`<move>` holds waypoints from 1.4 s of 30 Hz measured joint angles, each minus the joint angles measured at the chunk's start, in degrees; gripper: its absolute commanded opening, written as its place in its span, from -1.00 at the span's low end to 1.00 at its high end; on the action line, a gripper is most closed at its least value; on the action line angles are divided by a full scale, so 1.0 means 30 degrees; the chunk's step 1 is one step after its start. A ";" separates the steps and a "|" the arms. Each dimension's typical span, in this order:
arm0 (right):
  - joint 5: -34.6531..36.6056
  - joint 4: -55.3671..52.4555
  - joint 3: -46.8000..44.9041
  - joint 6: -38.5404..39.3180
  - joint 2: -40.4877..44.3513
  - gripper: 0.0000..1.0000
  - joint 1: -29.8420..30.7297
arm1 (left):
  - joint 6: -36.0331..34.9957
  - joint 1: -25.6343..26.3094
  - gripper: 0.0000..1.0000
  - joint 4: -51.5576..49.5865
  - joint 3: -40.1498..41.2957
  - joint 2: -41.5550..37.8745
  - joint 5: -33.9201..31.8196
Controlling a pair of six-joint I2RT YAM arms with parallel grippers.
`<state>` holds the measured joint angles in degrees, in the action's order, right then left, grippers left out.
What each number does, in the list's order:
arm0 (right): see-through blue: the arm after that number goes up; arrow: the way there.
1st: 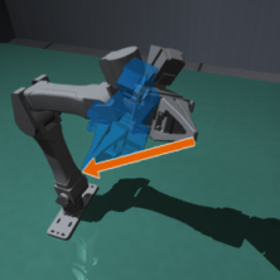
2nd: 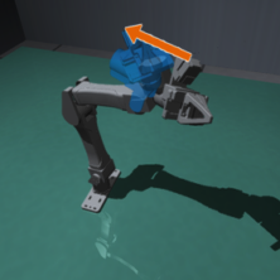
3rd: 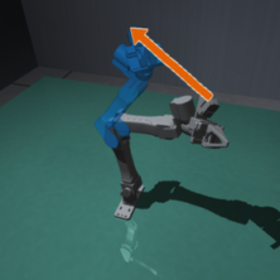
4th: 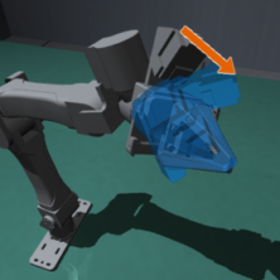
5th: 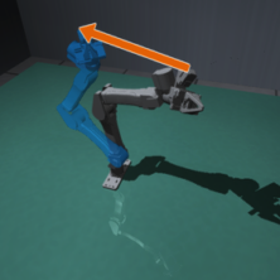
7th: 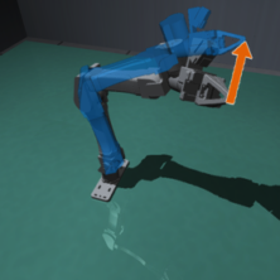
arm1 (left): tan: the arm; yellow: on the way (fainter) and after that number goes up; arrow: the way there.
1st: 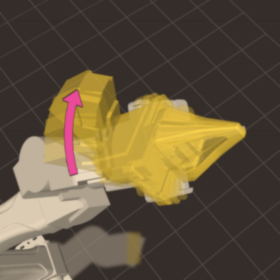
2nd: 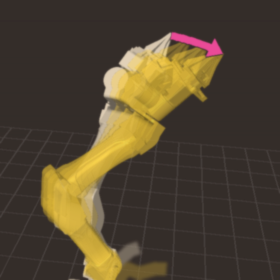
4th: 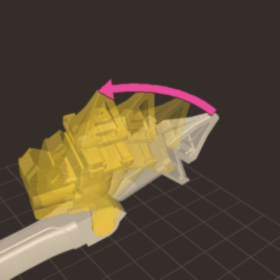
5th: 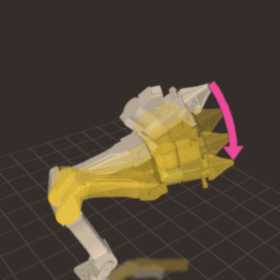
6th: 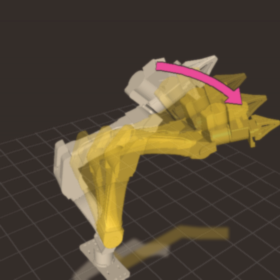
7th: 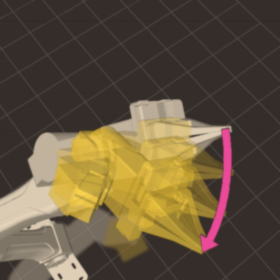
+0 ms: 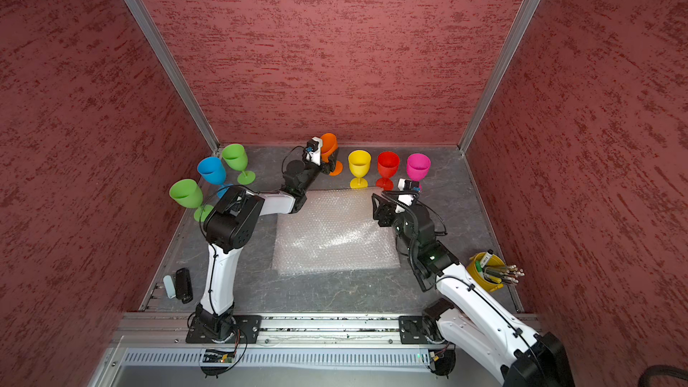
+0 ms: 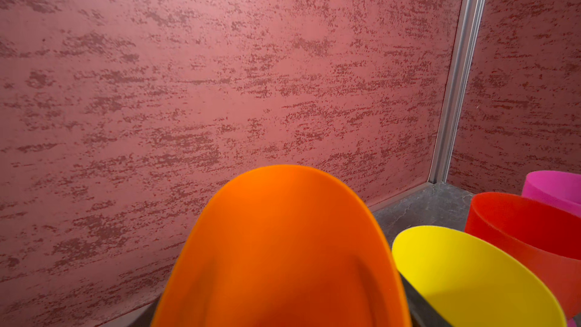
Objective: Unpack wine glasses from bubble wrap
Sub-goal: Place the wine glass at the center of the board.
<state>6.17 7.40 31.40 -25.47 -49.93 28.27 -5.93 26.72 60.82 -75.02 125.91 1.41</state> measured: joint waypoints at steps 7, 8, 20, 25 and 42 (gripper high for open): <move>0.0233 0.0197 0.0000 0.0495 0.0000 0.40 0.0000 | -0.0153 0.0066 0.55 -0.0474 -0.0262 0.1020 0.0000; 0.0255 0.0211 0.0000 0.0525 0.0000 0.40 0.0000 | -0.0175 0.0102 0.56 -0.0554 -0.0313 0.1107 -0.0007; 0.0729 0.0306 0.0000 0.0940 0.0000 0.46 0.0000 | -0.0350 0.0525 0.86 -0.1129 -0.0517 0.1552 -0.0146; 0.0838 0.0299 0.0000 0.1086 0.0000 0.49 0.0000 | -0.0124 0.0517 1.00 -0.1129 -0.0517 0.1552 -0.0350; 0.1661 -0.1005 0.1603 0.2302 0.0379 0.98 -0.0007 | 0.0022 0.0240 0.99 -0.1093 0.3322 -0.4765 -0.0393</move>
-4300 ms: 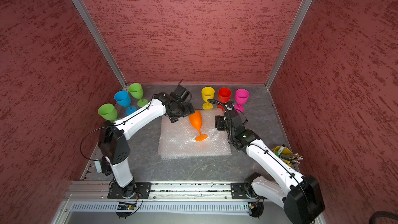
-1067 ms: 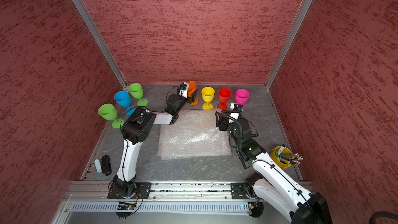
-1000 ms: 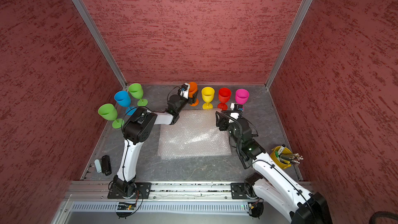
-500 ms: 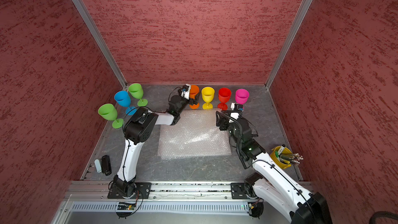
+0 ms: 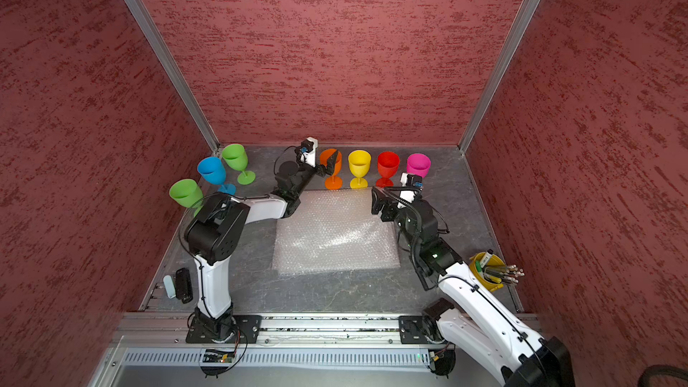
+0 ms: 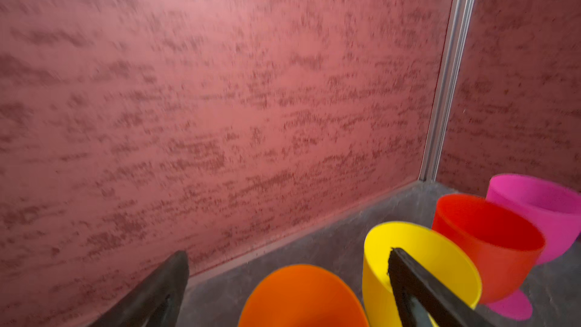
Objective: Unpack wine glasses from bubble wrap
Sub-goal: Place the wine glass at the center of the board, then reset both arms
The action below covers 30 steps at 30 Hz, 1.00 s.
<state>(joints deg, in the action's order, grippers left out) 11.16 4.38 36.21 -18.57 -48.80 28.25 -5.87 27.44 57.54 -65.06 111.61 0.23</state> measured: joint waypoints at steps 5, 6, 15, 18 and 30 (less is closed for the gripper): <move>0.1654 -0.0379 0.1231 0.0510 0.0452 0.98 -0.0007 | -0.0138 0.0022 0.99 -0.0539 0.2047 -0.4473 -0.1027; 0.2193 -0.0372 0.1326 0.0561 0.0568 0.98 -0.0007 | -0.0138 0.0036 0.99 -0.0896 0.2506 -0.5406 -0.1377; 0.3075 0.6018 -0.4685 0.5559 0.2878 0.98 -0.0007 | 0.0015 -0.1508 0.99 -0.6382 0.8007 -1.3843 -0.3155; 0.3876 0.9413 -0.7031 0.7089 0.1603 0.98 -0.0058 | 0.0678 -0.2776 0.99 -0.9326 0.9041 -1.4258 -0.3351; 0.5719 1.6779 -0.6579 0.8663 -0.9041 0.98 -0.2601 | 0.3140 -1.0200 0.99 -1.0411 1.3449 -1.2859 0.1078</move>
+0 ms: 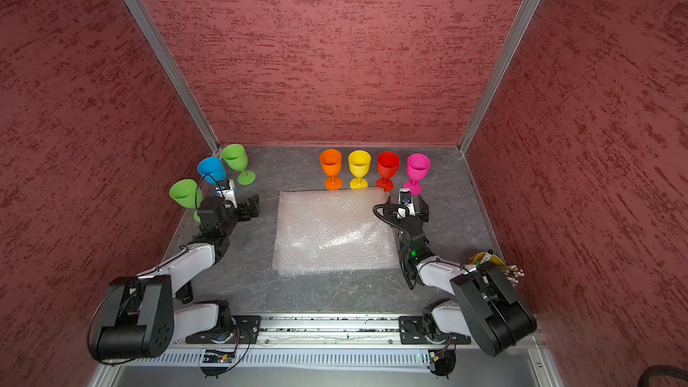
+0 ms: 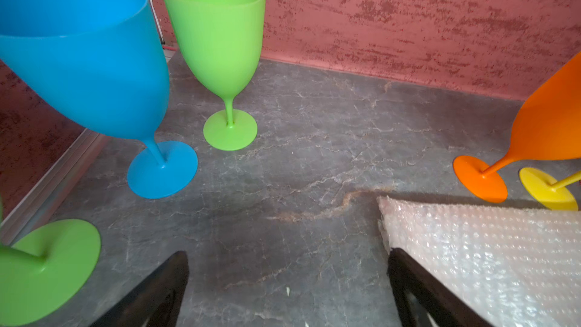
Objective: Unpack wine glasses from bubble wrap
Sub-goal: Reset both arms
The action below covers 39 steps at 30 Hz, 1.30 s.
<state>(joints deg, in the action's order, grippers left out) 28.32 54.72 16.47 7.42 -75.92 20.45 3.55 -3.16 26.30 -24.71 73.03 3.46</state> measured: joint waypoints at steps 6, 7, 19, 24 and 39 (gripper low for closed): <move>-0.1421 0.1588 -0.1239 -0.1384 -0.0073 0.98 -0.3694 | -0.0342 -0.0160 0.99 0.4182 0.0765 0.2885 0.0605; -0.1756 0.2419 -0.1698 -0.1319 -0.0197 0.98 -0.3934 | -0.0452 -0.0058 0.99 0.5909 0.1275 0.3570 0.0386; -0.7016 0.6907 -0.1217 -0.2565 -0.4291 0.98 -0.7570 | -0.0991 0.0415 0.99 0.7766 0.1020 0.5049 -0.0350; -0.7788 0.6776 -0.1188 -0.2805 -0.4299 0.98 -0.7694 | -0.0991 0.0415 0.99 0.7825 0.1020 0.5049 -0.0364; -0.7934 0.6776 -0.1188 -0.2834 -0.4299 0.98 -0.7672 | -0.0998 0.0415 0.99 0.7912 0.1020 0.5049 -0.0415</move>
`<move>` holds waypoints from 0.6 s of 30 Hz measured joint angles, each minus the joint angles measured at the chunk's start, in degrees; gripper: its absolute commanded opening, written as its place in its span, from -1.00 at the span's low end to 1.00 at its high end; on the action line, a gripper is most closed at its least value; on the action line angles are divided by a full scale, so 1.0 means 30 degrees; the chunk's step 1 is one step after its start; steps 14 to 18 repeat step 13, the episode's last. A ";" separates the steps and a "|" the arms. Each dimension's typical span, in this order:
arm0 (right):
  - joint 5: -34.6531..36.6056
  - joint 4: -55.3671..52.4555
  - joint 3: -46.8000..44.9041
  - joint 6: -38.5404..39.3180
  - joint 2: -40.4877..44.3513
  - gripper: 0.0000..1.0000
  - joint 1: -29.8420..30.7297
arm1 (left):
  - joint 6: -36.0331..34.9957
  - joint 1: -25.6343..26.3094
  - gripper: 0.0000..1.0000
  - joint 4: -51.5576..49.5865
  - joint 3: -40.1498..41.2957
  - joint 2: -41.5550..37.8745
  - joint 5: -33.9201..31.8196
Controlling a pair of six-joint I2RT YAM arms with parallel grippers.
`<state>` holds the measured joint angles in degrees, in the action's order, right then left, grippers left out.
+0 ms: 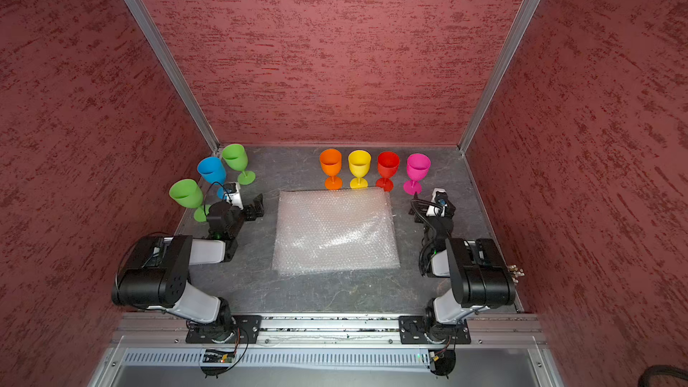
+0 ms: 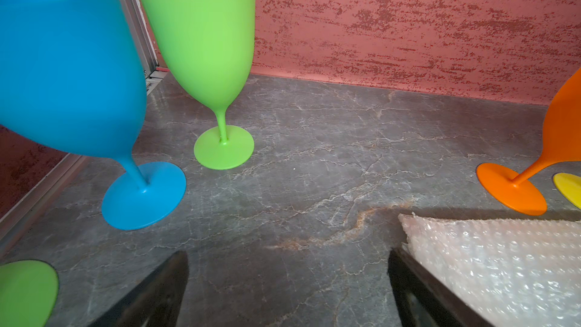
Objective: Unpack wine glasses from bubble wrap
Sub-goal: Reset both arms
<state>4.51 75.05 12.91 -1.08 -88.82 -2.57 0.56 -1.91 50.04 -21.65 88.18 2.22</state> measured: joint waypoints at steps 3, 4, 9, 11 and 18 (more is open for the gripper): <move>0.0000 0.0000 0.0000 0.0000 0.0000 0.98 0.0000 | 0.0000 0.0000 0.99 0.0007 0.0000 0.0000 -0.0007; 0.0000 0.0000 0.0000 0.0000 0.0000 0.98 0.0000 | 0.0000 0.0000 0.99 0.0022 0.0000 0.0000 -0.0029; 0.0000 0.0000 0.0000 0.0000 0.0000 0.98 0.0036 | 0.0000 0.0000 0.99 0.0029 0.0000 0.0000 -0.0138; 0.0000 0.0000 0.0000 0.0000 0.0000 0.98 0.0036 | 0.0000 0.0000 0.99 0.0029 0.0000 0.0000 -0.0160; 0.0000 0.0000 0.0000 0.0000 0.0000 0.98 0.0036 | 0.0000 0.0000 0.99 0.0029 0.0000 0.0000 -0.0211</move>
